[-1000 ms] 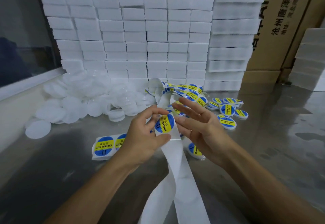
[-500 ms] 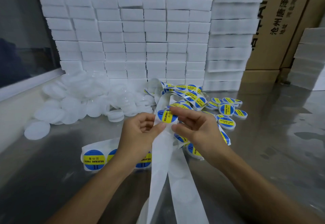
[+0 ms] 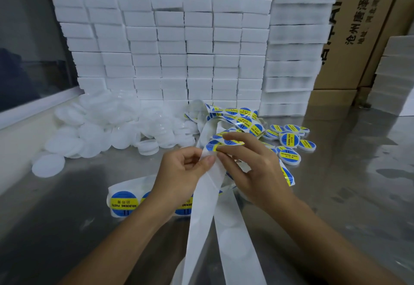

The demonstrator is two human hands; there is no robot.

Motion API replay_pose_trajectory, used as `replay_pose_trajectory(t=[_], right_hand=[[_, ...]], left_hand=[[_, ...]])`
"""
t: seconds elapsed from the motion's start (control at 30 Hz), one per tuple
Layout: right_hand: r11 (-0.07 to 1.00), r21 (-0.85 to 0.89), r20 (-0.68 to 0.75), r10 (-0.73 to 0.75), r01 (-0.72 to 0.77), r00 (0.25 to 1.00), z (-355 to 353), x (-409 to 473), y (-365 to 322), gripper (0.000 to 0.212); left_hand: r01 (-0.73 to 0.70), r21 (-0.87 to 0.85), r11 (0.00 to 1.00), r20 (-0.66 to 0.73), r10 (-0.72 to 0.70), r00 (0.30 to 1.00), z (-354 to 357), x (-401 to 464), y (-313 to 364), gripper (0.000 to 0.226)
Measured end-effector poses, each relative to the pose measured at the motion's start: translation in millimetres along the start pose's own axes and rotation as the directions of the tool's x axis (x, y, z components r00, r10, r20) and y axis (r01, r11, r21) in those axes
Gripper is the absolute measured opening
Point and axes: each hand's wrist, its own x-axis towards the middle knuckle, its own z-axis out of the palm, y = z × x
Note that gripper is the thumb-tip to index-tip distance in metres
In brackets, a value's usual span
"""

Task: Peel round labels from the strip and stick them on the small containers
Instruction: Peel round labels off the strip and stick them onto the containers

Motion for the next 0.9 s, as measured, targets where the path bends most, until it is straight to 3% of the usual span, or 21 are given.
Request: replay_pose_trajectory(t=[0.03,0.1,0.17,0.23,0.3,0.33,0.43,0.5,0.6,0.67,0.77,0.83,0.9], right_hand=[[0.996,0.068,-0.029,0.056,-0.054,0.998,0,0,-2,0.005],[0.892,0.320,-0.014,0.340,-0.318,0.940,-1,3,-4,0.006],[0.579,0.534,0.153,0.650,-0.616,0.744,-4,8,-2,0.011],[0.173,0.623,0.387,0.779,-0.762,0.493,-8,11,4,0.013],[-0.184,0.644,0.562,0.773,-0.743,0.295,-12,14,8,0.015],[-0.296,0.642,0.608,0.758,-0.708,0.234,-14,14,9,0.016],[-0.404,0.653,0.640,0.746,-0.640,0.183,-17,14,12,0.017],[-0.320,0.693,0.580,0.779,-0.645,0.237,-19,16,13,0.016],[-0.044,0.748,0.413,0.812,-0.662,0.413,-18,18,12,0.013],[0.137,0.733,0.297,0.817,-0.666,0.495,-19,18,8,0.008],[0.474,0.601,0.107,0.750,-0.643,0.653,-18,16,7,0.012],[0.699,0.455,-0.011,0.624,-0.552,0.781,-15,13,7,0.016],[0.882,0.289,-0.087,0.412,-0.373,0.907,-12,8,7,0.017]], left_hand=[[-0.002,0.011,1.000,0.001,0.002,1.000,0,0,0,0.006],[-0.001,0.038,0.999,0.006,0.001,1.000,0,-1,0,0.008],[0.012,0.056,0.998,0.005,-0.012,1.000,-1,0,-2,0.009],[0.021,0.066,0.998,-0.008,-0.021,1.000,-2,0,-3,0.009],[0.023,0.078,0.997,-0.016,-0.022,1.000,-2,0,-4,0.012],[0.023,0.086,0.996,-0.018,-0.021,1.000,-2,0,-4,0.014],[-0.016,0.140,0.990,-0.056,0.024,0.998,-4,3,-2,0.020],[-0.068,0.131,0.989,-0.161,0.089,0.983,-9,6,2,0.016],[-0.116,0.187,0.976,-0.340,0.175,0.924,-29,16,6,0.020],[-0.043,0.290,0.956,-0.380,0.156,0.912,-48,27,3,0.020],[0.123,0.523,0.843,-0.268,0.026,0.963,-64,47,-12,0.009],[0.093,0.662,0.744,-0.114,-0.023,0.993,-60,58,-23,0.011],[0.031,0.748,0.663,0.032,-0.083,0.996,-51,70,-33,0.031]])
